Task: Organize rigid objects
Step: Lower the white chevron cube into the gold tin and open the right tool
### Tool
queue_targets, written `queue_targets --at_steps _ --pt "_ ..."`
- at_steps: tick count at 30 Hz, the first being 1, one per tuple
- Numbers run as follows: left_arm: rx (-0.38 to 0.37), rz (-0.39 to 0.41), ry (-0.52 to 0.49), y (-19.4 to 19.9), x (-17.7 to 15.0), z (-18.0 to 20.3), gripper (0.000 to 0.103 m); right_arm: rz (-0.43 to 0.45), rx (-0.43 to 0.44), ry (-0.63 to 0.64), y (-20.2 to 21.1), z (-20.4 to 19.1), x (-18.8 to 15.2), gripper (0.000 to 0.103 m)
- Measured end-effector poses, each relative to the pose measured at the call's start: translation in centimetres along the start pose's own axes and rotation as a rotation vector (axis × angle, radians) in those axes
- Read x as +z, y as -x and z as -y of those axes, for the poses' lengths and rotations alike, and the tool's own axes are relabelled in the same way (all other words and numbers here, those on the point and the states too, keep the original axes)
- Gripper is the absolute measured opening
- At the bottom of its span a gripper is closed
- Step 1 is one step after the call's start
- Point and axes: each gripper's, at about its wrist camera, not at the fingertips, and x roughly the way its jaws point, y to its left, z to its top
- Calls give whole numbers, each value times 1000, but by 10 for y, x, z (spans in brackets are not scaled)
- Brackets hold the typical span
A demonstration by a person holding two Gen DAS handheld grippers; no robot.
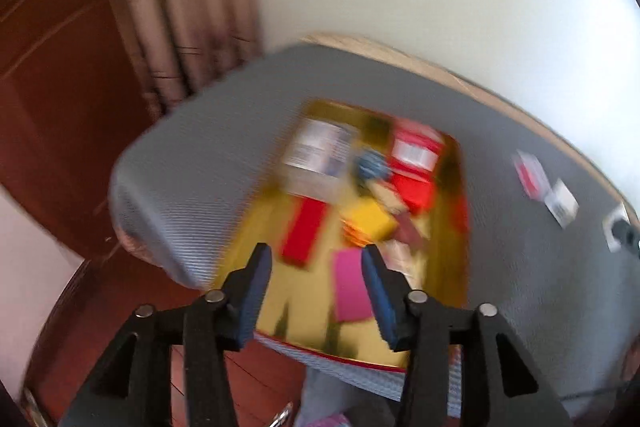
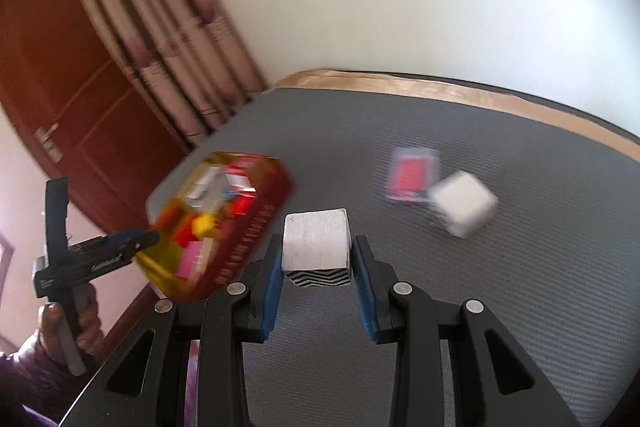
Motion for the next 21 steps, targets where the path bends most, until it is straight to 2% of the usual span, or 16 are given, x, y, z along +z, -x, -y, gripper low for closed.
queue_targets --at_steps 3,8,11,15,21 --pt "56 18 44 1 -3 -27 51 -25 71 35 -21 -34 8 31" --pt "81 8 85 -3 -18 -52 51 -110 169 67 -71 -89 16 31" --pt "100 37 109 2 -20 -66 51 -166 207 94 -103 -122 16 31" --pt "117 65 128 7 -17 -79 51 -229 219 126 -142 -155 14 31" --pt "39 31 165 7 -18 -91 51 -300 185 149 -193 -182 14 31"
